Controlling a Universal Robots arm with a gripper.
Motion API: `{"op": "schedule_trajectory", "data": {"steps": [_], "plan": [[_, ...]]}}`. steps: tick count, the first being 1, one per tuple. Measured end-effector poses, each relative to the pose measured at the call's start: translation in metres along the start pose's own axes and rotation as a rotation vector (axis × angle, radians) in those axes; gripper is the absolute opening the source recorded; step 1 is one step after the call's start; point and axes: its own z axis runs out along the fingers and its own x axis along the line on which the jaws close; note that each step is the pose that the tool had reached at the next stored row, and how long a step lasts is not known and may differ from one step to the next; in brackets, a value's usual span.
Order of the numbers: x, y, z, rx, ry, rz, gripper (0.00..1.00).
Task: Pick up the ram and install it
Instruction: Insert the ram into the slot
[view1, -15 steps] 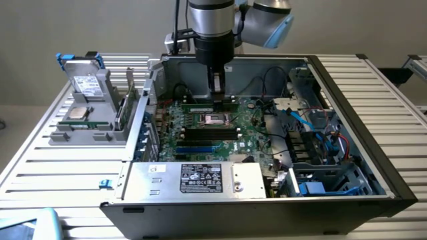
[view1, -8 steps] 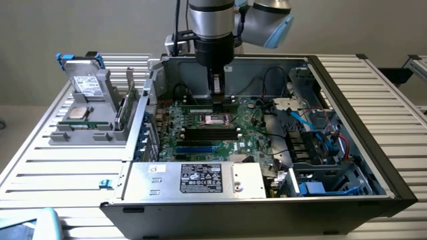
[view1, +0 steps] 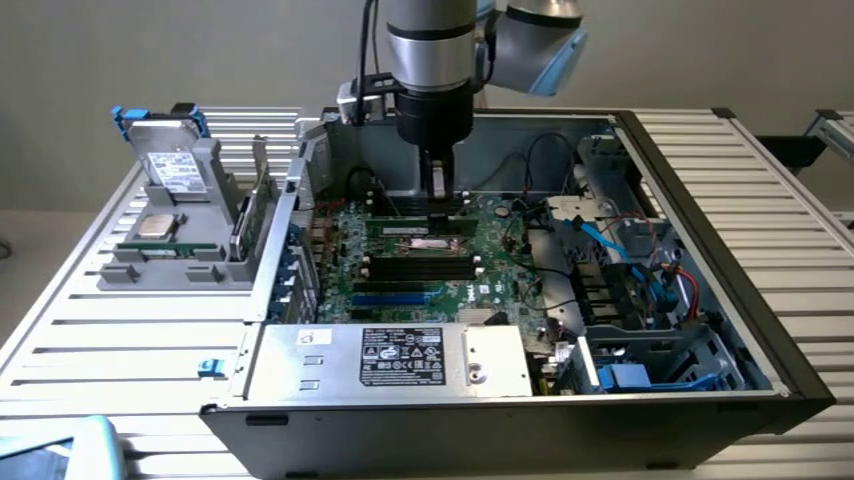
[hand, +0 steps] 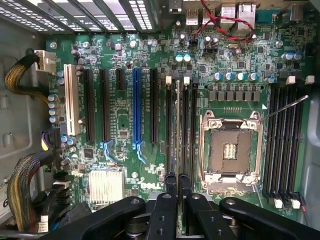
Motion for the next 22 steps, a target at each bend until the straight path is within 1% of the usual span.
{"op": "schedule_trajectory", "data": {"steps": [7, 12, 18, 22], "plan": [[0.000, 0.0008, 0.0127, -0.0001, 0.0001, 0.000, 0.14], [0.003, 0.0011, 0.0219, 0.0000, 0.0001, 0.000, 0.14], [0.003, 0.0014, 0.0330, 0.0000, 0.0004, 0.000, 0.14], [0.003, 0.0009, 0.0382, 0.0001, 0.0006, 0.000, 0.14]]}}
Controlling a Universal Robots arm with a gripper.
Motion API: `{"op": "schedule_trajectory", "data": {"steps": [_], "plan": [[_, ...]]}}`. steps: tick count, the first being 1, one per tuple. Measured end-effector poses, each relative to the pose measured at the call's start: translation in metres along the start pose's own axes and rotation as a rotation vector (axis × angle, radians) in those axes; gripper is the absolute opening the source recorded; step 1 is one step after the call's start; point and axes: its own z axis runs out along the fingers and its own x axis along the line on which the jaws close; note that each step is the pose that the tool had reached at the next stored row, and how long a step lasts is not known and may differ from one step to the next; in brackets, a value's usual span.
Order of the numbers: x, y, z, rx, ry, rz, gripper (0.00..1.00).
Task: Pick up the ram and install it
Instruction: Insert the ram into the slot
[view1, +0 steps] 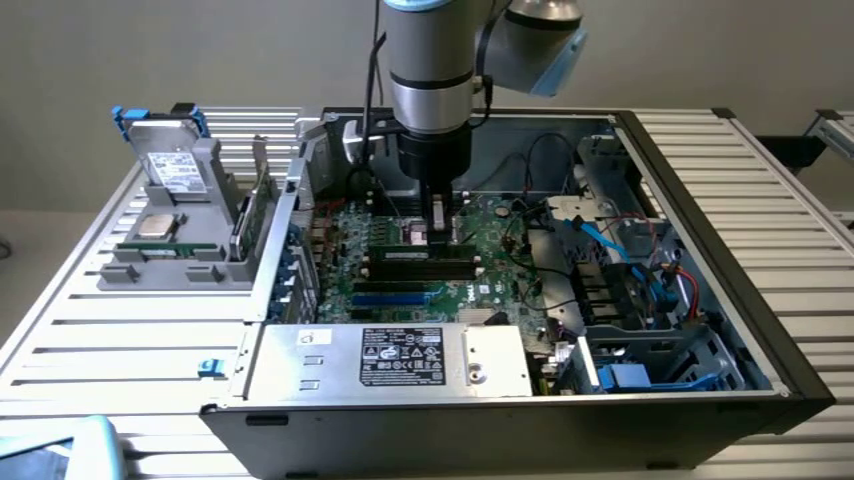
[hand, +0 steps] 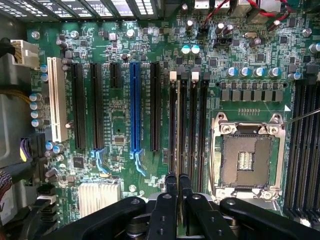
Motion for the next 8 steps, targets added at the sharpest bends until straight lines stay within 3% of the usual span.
{"op": "schedule_trajectory", "data": {"steps": [8], "plan": [[0.0001, 0.0001, 0.0016, 0.0028, 0.0000, 0.000, 0.14]]}}
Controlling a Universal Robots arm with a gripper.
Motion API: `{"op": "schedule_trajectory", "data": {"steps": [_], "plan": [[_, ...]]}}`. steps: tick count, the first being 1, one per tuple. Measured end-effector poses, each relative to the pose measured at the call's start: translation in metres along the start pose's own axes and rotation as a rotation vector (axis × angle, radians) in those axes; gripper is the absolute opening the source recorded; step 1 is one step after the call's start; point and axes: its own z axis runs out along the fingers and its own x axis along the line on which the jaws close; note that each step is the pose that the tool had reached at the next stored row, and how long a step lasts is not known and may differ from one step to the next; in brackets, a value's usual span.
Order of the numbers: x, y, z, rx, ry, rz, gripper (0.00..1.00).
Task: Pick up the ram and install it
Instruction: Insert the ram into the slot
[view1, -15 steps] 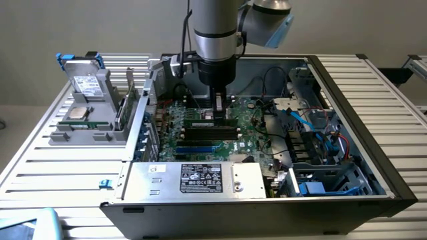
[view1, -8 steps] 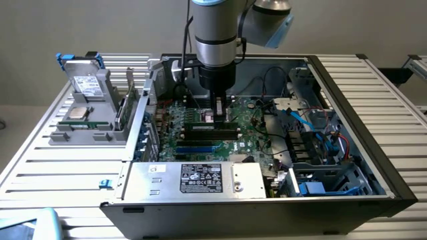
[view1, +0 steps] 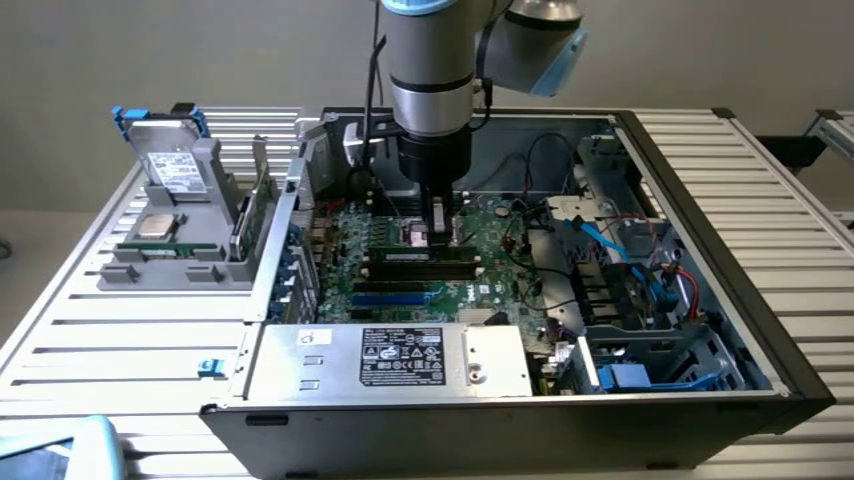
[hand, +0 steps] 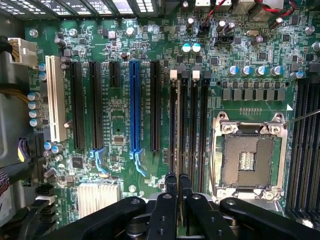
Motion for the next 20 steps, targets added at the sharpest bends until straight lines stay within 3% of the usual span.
{"op": "schedule_trajectory", "data": {"steps": [13, 20], "plan": [[-0.0002, 0.0040, 0.0082, 0.0231, 0.0019, 0.001, 0.14], [-0.0002, 0.0043, 0.0092, 0.0252, 0.0026, 0.001, 0.14]]}}
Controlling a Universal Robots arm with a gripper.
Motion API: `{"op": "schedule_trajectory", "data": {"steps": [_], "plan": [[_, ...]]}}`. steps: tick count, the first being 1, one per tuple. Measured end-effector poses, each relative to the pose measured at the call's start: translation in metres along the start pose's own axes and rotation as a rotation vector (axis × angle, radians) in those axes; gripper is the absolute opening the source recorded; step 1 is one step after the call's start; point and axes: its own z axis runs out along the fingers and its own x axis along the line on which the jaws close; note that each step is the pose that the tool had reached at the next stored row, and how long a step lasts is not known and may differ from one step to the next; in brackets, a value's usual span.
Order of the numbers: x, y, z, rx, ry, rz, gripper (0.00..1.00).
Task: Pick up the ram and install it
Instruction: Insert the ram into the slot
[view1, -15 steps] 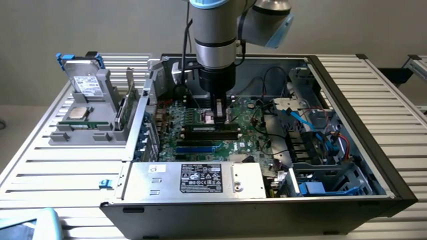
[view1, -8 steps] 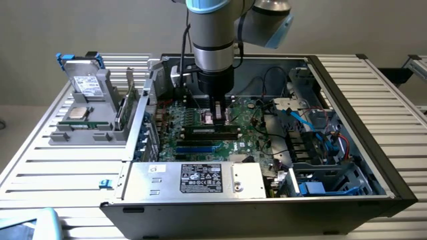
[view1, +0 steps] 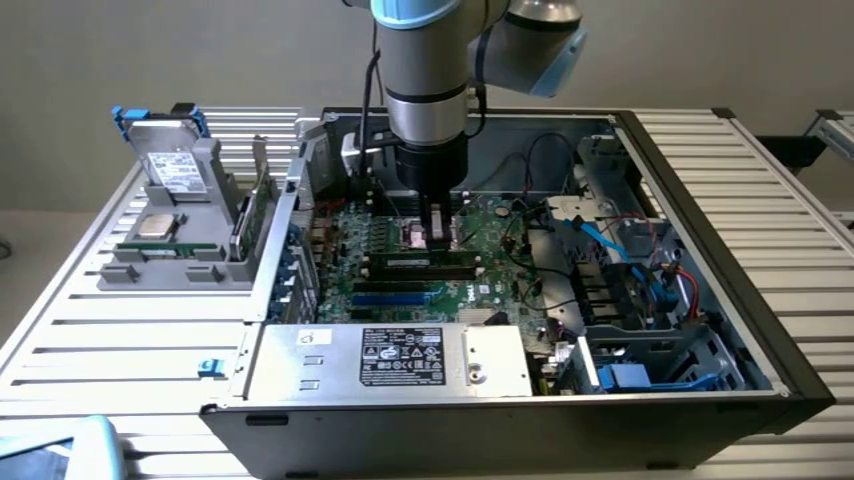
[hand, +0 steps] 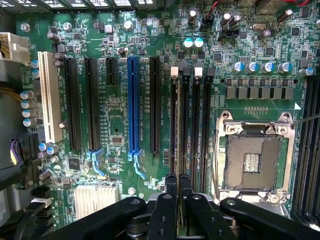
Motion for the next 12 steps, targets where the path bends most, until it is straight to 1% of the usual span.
{"op": "schedule_trajectory", "data": {"steps": [7, 12], "plan": [[0.0001, 0.0000, 0.0000, -0.0001, 0.0002, 0.001, 0.14], [0.0004, 0.0000, 0.0000, -0.0007, 0.0010, 0.012, 0.14]]}}
